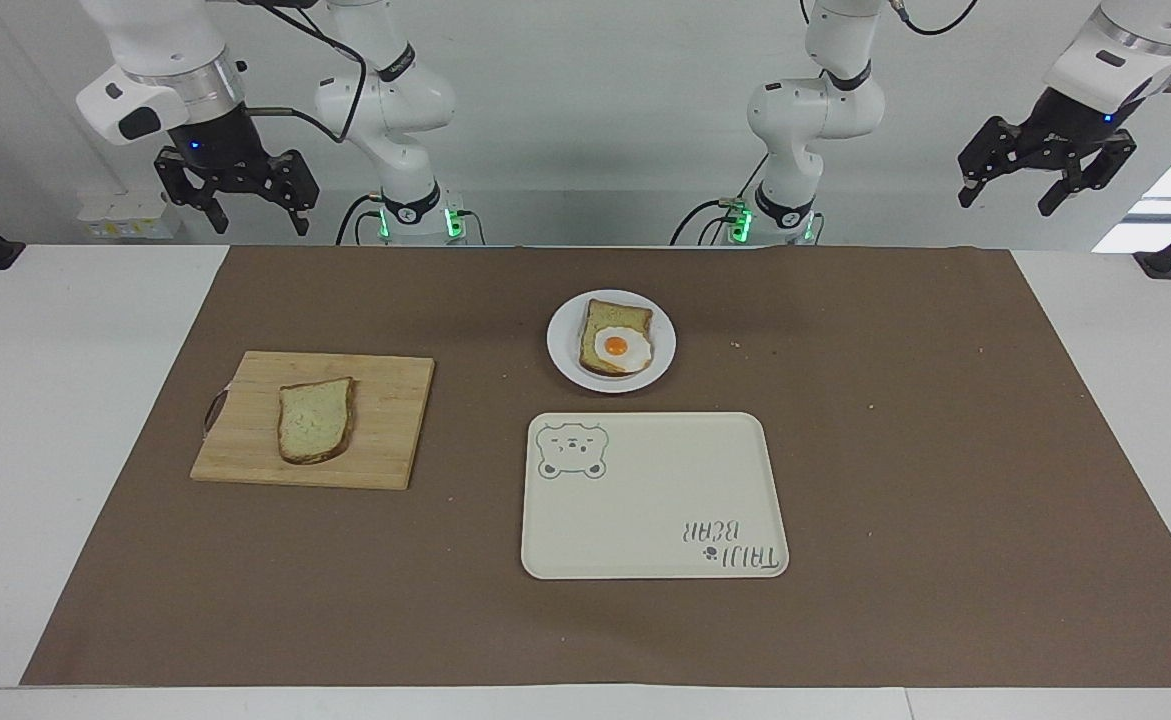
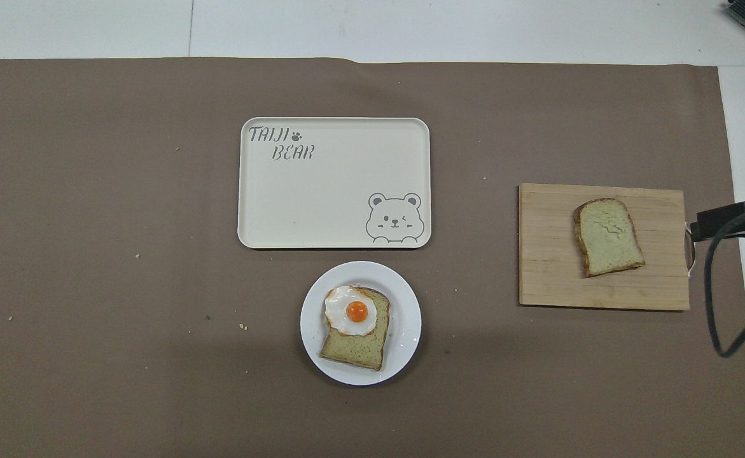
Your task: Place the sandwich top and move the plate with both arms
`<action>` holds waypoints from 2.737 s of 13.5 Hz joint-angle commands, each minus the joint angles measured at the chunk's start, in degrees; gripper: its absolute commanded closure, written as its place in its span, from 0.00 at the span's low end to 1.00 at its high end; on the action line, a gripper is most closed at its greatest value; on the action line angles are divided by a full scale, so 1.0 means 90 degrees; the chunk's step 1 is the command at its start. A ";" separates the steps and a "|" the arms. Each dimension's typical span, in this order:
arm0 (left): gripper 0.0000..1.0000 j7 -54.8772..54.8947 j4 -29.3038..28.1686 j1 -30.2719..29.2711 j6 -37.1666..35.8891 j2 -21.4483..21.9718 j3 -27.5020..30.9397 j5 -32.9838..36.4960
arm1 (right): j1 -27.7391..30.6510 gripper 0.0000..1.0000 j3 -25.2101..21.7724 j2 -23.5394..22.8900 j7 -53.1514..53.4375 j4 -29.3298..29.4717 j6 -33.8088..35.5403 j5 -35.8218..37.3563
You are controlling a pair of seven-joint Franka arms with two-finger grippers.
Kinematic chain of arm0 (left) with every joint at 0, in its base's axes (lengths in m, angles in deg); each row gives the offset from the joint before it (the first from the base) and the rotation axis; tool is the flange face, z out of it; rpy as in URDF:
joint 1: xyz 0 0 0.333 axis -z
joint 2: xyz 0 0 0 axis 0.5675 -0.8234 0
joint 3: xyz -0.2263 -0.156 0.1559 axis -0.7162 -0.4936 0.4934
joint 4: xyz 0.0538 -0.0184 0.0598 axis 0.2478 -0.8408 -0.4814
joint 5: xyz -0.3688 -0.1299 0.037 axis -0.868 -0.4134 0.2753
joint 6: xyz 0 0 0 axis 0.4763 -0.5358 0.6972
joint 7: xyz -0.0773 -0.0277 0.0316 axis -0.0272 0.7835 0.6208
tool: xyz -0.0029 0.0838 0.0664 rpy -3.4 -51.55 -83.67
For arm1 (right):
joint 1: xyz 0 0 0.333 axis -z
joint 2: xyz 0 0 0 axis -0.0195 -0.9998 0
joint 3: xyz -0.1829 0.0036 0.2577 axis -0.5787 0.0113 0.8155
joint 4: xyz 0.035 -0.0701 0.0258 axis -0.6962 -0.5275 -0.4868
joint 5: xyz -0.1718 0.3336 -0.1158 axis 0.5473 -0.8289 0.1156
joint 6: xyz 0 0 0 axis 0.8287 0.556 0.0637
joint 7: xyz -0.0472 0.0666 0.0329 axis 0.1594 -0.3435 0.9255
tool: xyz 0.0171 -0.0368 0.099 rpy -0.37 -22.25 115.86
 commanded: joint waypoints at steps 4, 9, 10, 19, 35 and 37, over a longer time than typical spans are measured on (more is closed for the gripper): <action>0.00 -0.0040 -0.0171 -0.0062 -0.0028 0.0169 -0.0030 0.0023 | 0.0032 0.00 0.0016 0.0220 -0.0046 -0.0344 -0.0151 -0.0170; 0.00 -0.0040 -0.0171 -0.0062 -0.0028 0.0159 -0.0030 0.0023 | 0.0032 0.00 0.0026 0.0259 -0.0046 -0.0423 -0.0170 -0.0170; 0.00 -0.0040 -0.0171 -0.0062 -0.0028 0.0159 -0.0030 0.0023 | 0.0041 0.00 0.0026 0.0259 -0.0046 -0.0423 -0.0209 -0.0170; 0.00 -0.0040 -0.0171 -0.0062 -0.0018 0.0159 -0.0030 0.0023 | 0.0042 0.00 0.0016 0.0259 -0.0055 -0.0462 -0.0239 -0.0179; 0.00 -0.0040 -0.0171 -0.0062 -0.0028 0.0159 -0.0030 0.0023 | 0.0373 0.00 -0.0013 -0.0033 -0.1021 -0.1847 -0.2159 -0.0179; 0.00 -0.0040 -0.0171 -0.0062 -0.0028 0.0169 -0.0030 0.0023 | 0.0374 0.00 -0.0013 -0.0403 -0.1256 -0.1927 -0.2464 -0.0179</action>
